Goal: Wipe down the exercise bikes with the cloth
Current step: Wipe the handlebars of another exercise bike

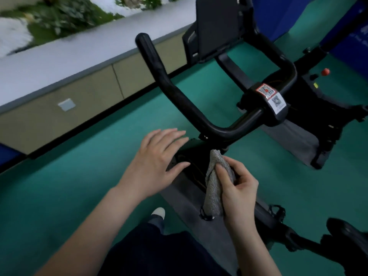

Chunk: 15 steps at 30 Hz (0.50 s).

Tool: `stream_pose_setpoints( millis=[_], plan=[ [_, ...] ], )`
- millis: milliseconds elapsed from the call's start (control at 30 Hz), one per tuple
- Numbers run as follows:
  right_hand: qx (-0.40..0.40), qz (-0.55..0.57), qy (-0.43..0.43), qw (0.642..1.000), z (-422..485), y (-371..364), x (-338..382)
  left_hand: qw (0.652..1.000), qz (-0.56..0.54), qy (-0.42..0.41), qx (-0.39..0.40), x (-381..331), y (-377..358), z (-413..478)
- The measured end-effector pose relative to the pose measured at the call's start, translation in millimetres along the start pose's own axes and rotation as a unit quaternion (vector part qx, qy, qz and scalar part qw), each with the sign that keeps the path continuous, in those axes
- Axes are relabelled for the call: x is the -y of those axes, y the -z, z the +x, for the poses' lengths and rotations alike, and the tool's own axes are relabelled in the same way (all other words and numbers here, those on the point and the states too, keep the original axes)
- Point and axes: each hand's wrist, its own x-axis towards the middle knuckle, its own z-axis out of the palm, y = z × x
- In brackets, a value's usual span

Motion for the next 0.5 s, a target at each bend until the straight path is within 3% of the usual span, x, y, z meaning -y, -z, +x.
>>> stream_pose_setpoints(
  millis=[267, 500],
  plan=[
    [0.102, -0.015, -0.004, 0.995, -3.0, 52.0, -13.0, 0.981, 0.050, 0.172, 0.071, -55.2, -22.8, -73.8],
    [0.240, -0.007, -0.017, 0.971, -28.6, 36.7, -17.5, 0.931, 0.092, 0.346, 0.073, -79.1, -17.3, -158.3]
  ],
)
